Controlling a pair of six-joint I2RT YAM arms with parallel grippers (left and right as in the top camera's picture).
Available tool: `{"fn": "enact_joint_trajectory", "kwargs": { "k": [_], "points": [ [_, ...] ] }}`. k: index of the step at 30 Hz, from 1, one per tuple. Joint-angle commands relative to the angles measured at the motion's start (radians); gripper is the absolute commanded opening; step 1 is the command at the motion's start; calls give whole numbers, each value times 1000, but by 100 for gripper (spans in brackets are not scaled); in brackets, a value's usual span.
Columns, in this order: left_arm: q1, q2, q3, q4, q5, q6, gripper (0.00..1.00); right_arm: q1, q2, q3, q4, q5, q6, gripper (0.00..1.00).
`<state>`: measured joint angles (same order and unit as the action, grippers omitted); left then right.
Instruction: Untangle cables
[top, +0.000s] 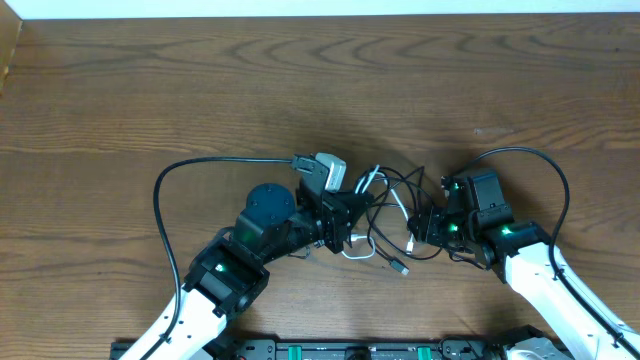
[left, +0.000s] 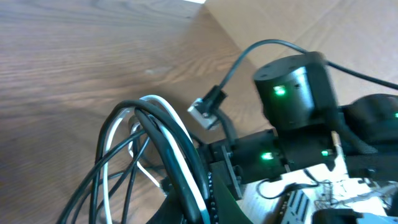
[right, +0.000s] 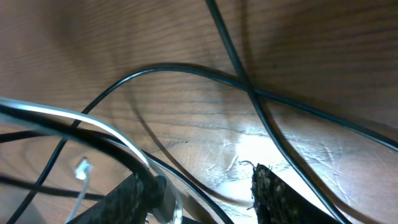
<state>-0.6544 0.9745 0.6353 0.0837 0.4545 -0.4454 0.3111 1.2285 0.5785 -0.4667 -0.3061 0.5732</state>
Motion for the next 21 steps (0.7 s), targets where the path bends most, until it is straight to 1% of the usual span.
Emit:
{"fn": "enact_joint_trajectory", "kwargs": {
  "k": [1, 3, 6, 8, 15, 21],
  "points": [
    [3, -2, 12, -1, -60, 6, 8, -13, -2, -2, 4, -35, -39, 54],
    [3, -2, 12, -1, -64, 6, 8, -13, -2, -2, 19, -74, -74, 57],
    [3, -2, 12, -16, -100, 6, 8, -13, -11, -2, 59, -182, -152, 62],
    [3, -2, 12, -32, -117, 6, 8, -13, -19, -2, 68, -209, -163, 64],
    [3, -2, 12, -57, -127, 6, 8, -13, -93, -2, 72, -176, -186, 68],
    [3, -2, 12, -57, -123, 6, 8, -13, -232, -2, 92, -153, -209, 69]
  ]
}}
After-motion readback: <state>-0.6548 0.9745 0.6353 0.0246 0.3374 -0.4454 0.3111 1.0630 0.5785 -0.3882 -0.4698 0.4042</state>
